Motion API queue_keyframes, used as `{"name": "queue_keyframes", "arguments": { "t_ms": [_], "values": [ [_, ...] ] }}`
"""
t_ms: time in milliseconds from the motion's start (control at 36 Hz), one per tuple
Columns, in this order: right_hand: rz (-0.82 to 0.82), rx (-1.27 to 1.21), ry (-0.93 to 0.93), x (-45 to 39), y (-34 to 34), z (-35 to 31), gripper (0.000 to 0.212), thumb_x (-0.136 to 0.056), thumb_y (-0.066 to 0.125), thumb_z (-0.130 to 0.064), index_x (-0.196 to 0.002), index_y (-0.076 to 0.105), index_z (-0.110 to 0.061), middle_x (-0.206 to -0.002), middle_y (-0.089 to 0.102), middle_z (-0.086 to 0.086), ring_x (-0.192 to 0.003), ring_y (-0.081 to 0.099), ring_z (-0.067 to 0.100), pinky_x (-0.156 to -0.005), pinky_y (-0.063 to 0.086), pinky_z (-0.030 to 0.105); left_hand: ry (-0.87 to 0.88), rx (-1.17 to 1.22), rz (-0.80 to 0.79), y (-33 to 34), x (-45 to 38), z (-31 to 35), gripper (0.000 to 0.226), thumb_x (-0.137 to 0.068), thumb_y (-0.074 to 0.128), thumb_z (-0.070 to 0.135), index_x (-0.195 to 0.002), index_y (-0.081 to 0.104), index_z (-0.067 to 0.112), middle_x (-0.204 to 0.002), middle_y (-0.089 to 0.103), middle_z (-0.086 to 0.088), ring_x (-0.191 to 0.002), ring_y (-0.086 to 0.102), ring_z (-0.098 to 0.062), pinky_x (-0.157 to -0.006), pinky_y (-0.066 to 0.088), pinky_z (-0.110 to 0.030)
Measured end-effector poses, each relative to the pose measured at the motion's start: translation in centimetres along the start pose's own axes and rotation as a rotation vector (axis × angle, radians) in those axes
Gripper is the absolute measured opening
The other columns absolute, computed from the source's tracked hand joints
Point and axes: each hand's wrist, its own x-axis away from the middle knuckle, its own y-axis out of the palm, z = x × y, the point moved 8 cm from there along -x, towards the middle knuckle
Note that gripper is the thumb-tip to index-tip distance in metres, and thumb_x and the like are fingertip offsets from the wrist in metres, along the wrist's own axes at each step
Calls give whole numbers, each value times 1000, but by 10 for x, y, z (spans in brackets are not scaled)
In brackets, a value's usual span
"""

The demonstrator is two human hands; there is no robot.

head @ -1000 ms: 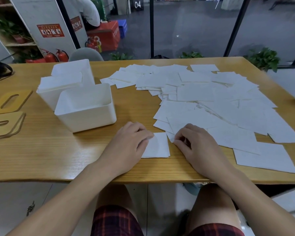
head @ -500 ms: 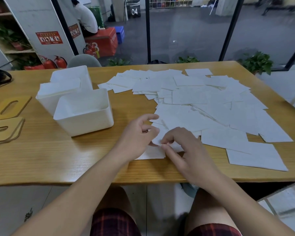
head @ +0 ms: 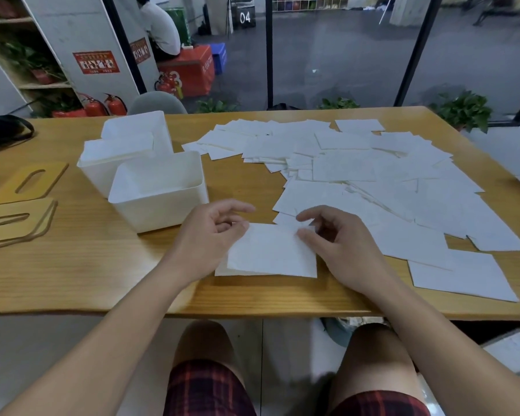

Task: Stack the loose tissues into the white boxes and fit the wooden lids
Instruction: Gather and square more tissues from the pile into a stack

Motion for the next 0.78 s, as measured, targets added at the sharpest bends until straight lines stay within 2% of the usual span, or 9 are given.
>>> {"name": "queue_keyframes", "arguments": {
  "t_ms": [111, 167, 222, 361, 444, 500, 556, 667, 778],
  "values": [
    [73, -62, 63, -2, 8, 1, 14, -100, 78, -30, -112, 75, -38, -89, 69, -8, -71, 61, 5, -68, 50, 15, -27, -122, 94, -11, 3, -13, 17, -103, 76, 32, -115, 78, 44, -93, 77, 12, -79, 74, -16, -74, 60, -19],
    [100, -28, 75, -4, 12, -1, 15, -100, 78, -31, -112, 74, -38, -89, 70, -9, -75, 64, 7, -70, 52, 16, -14, -180, 123, -12, 5, -15, 16, -104, 75, 32, -116, 77, 44, -80, 74, 12, -64, 66, -8, -68, 52, -12],
    [110, 27, 70, -4, 17, -4, 16, -99, 79, -31, -113, 73, -38, -86, 70, -11, -78, 66, 7, -71, 52, 15, -1, -232, 139, -12, 6, -16, 18, -105, 73, 30, -118, 76, 42, -71, 70, 6, -59, 60, -4, -68, 46, -10],
    [97, 167, 54, -4, 26, -8, 19, -98, 80, -32, -115, 72, -36, -81, 69, -15, -79, 67, 3, -67, 52, 15, -6, -320, 145, -15, 7, -19, 20, -105, 72, 28, -122, 75, 38, -68, 68, 4, -72, 65, -1, -80, 49, -19],
    [52, 310, 28, -4, 30, -7, 23, -96, 81, -32, -117, 72, -32, -87, 67, -17, -84, 63, -1, -69, 46, 14, -11, -432, 114, -16, 7, -20, 23, -102, 76, 32, -125, 76, 37, -90, 69, 18, -89, 65, -1, -79, 51, -16],
    [54, 380, -4, -4, 27, -7, 21, -95, 82, -35, -114, 74, -31, -97, 63, -19, -87, 59, -5, -70, 40, 11, 16, -515, 94, -16, 7, -19, 22, -102, 77, 36, -124, 78, 36, -105, 65, 23, -104, 58, 1, -89, 50, -16],
    [72, 385, -21, -6, 22, -6, 17, -95, 82, -38, -110, 75, -34, -103, 60, -21, -86, 58, -8, -70, 38, 9, 33, -533, 86, -16, 8, -19, 20, -101, 77, 37, -121, 79, 37, -111, 62, 25, -115, 52, 2, -95, 44, -14],
    [114, 410, -49, -22, 16, -3, 7, -99, 77, -34, -105, 79, -32, -102, 62, -19, -91, 58, -6, -71, 35, 10, 52, -511, 67, -11, 8, -19, 13, -104, 74, 35, -114, 81, 39, -109, 63, 27, -117, 51, 6, -92, 36, -3],
    [85, 461, -76, -33, 21, 4, 4, -99, 78, -32, -98, 81, -29, -94, 62, -17, -90, 56, 4, -75, 41, 21, 75, -480, 68, -6, 8, -20, 14, -105, 72, 31, -113, 82, 38, -106, 64, 26, -111, 56, 4, -88, 39, -4]
  ]
}}
